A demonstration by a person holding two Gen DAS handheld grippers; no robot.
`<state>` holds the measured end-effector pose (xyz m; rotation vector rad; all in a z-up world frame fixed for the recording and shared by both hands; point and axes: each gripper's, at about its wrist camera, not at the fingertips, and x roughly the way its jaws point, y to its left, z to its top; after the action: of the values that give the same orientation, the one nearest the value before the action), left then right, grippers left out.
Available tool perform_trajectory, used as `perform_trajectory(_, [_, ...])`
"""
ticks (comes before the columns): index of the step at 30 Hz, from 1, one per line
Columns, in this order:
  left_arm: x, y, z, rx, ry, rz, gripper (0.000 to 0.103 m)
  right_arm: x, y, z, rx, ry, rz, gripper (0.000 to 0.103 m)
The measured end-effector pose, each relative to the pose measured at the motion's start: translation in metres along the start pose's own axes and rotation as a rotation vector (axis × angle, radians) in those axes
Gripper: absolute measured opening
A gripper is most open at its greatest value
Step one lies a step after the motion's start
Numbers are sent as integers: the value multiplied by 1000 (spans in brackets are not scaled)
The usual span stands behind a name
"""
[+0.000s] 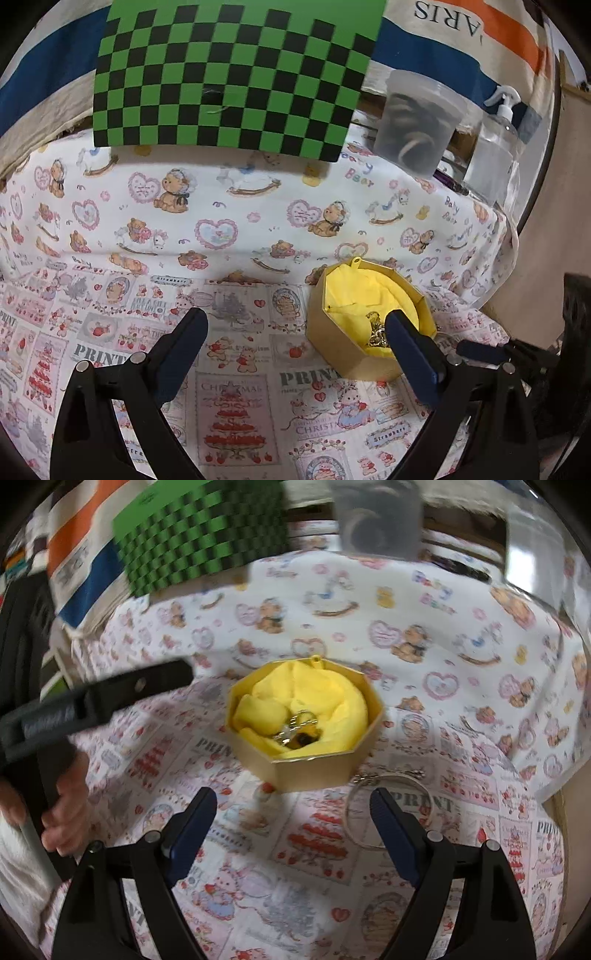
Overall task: Organize jewelry
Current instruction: 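Reach the right tool to the large silver hoop and grasp it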
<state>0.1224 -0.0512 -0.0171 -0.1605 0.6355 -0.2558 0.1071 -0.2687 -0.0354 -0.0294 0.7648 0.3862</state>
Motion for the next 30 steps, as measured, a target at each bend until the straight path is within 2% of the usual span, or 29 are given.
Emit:
perform_trajectory(3, [-3, -2, -1, -3, -27, 15, 96, 0, -23, 6, 103, 0, 12, 84])
perform_trajectory(7, [-5, -2, 0, -9, -40, 14, 96, 7, -39, 8, 149, 17, 3, 83])
perform_trajectory(9, [-7, -1, 0, -9, -44, 15, 96, 11, -46, 9, 181, 18, -22, 76])
perform_trajectory(10, [-7, -1, 0, -10, -46, 15, 96, 11, -50, 9, 201, 16, -26, 69])
perform_trajectory(13, [-8, 0, 1, -19, -47, 12, 96, 7, -60, 10, 245, -12, -26, 63])
perform_trajectory(15, [-8, 1, 1, -24, -43, 8, 96, 4, -69, 11, 271, -31, -79, 55])
perform_trajectory(17, [-8, 1, 1, -24, -42, 9, 96, 1, -76, 10, 290, -50, -85, 55])
perform_trajectory(19, [-8, 1, 0, -23, -41, 8, 96, 6, -79, 11, 271, -26, -108, 54])
perform_trajectory(20, [-8, 0, 0, -22, -40, 8, 96, 12, -78, 10, 248, 9, -118, 50])
perform_trajectory(21, [-8, 0, 0, -20, -40, 10, 96, 18, -77, 9, 237, 44, -145, 40])
perform_trajectory(22, [-8, -1, 0, -18, -40, 12, 96, 21, -77, 8, 235, 58, -171, 35])
perform_trajectory(24, [-8, -1, -1, -16, -43, 14, 96, 22, -71, 7, 197, 56, -260, 18])
perform_trajectory(26, [-8, -2, -1, -16, -44, 13, 96, 20, -67, 6, 181, 44, -303, 6])
perform_trajectory(30, [-11, -3, -1, -14, -56, 14, 96, 6, -68, 6, 197, -9, -253, 4])
